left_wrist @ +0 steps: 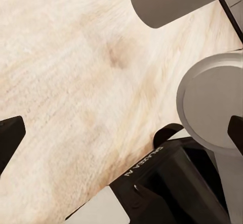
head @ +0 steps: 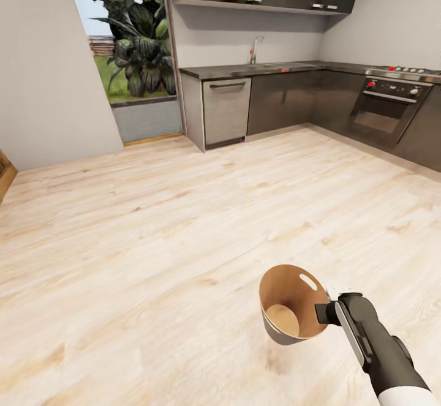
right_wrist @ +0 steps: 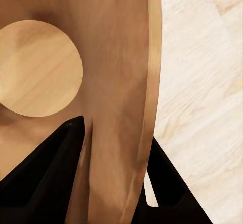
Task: Put the three can of soda from the living room inside the tash can in the kitchen.
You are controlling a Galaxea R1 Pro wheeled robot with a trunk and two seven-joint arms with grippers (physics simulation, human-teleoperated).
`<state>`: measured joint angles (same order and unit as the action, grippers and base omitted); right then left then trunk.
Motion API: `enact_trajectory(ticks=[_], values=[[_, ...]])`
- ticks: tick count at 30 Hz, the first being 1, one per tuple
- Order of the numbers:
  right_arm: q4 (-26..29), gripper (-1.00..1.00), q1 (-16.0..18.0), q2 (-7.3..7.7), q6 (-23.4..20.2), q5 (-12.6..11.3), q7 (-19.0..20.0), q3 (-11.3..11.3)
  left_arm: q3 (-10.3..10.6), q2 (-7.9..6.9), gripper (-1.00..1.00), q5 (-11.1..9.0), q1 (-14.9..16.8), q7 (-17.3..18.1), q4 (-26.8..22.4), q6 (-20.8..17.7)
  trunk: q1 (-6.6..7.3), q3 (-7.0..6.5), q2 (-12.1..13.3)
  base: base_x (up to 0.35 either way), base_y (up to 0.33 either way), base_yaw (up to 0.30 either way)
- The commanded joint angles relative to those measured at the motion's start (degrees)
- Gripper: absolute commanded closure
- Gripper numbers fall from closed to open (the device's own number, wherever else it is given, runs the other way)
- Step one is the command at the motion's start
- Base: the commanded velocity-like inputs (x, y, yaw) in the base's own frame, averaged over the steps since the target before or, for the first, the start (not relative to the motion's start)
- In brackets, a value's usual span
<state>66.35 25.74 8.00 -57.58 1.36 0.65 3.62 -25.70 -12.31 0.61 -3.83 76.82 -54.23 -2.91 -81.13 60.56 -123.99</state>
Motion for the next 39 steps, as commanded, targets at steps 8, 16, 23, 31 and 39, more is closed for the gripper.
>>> enact_trajectory(ticks=[8, 16, 23, 31, 39], values=[[0.0, 1.00, 0.0, 0.00, 0.0, -0.7, 0.0, 0.0, 0.0, 0.00, -1.00, 0.0, 0.0, 0.0, 0.0, 0.0, 0.00, -0.51, 0.0, 0.000, 0.000, 0.000], [0.0, 1.00, 0.0, 0.00, 0.0, -0.7, 0.0, 0.0, 0.0, 0.00, -1.00, 0.0, 0.0, 0.0, 0.0, -0.1, 0.00, -0.58, 0.0, 0.000, 0.124, 0.000], [-0.4, 1.00, 0.0, 0.00, 0.0, -0.6, 0.0, 0.0, 0.0, 0.00, -1.00, 0.0, 0.0, 0.0, 0.0, -0.1, 0.00, -0.59, 0.0, 0.000, 0.170, 0.116], [-2.2, 1.00, 0.0, 0.00, 0.1, -0.6, 0.0, -0.1, 0.0, 0.00, -1.00, 0.0, 0.0, 0.0, 0.0, -0.1, 0.00, -0.59, 0.0, 0.000, 0.012, 0.163], [-2.2, 1.00, 0.0, 0.00, 0.1, -0.6, 0.0, -0.1, 0.0, 0.00, -1.00, 0.0, 0.0, 0.0, 0.0, -0.1, 0.00, -0.59, 0.0, 0.000, 0.000, 0.148]])
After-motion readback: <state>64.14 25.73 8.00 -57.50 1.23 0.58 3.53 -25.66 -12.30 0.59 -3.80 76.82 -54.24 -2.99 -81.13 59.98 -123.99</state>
